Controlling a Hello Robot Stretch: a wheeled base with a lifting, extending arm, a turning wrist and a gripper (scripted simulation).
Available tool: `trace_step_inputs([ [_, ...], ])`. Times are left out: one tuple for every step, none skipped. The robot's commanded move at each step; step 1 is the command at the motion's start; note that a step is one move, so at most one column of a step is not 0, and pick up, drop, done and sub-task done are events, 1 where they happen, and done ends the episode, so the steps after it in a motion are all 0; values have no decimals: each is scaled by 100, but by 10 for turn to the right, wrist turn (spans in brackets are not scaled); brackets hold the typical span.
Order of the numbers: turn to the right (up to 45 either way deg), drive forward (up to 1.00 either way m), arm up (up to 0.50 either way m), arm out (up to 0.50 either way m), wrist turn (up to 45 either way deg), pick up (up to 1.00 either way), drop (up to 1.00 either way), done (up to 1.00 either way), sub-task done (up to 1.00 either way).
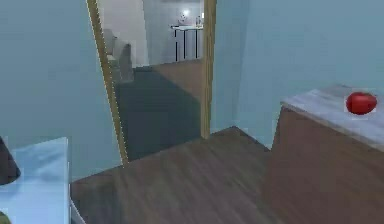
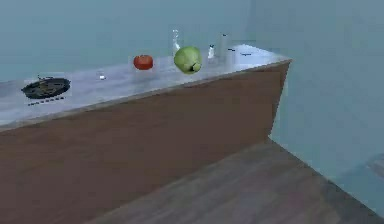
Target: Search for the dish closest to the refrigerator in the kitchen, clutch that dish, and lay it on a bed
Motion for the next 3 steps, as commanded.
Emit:
trace_step_inputs([
  [450,0,0,0,0,0,0,0,0],
  [120,0,0,0,0,0,0,0,0],
  [0,45,0,0,0,0,0,0,0],
])
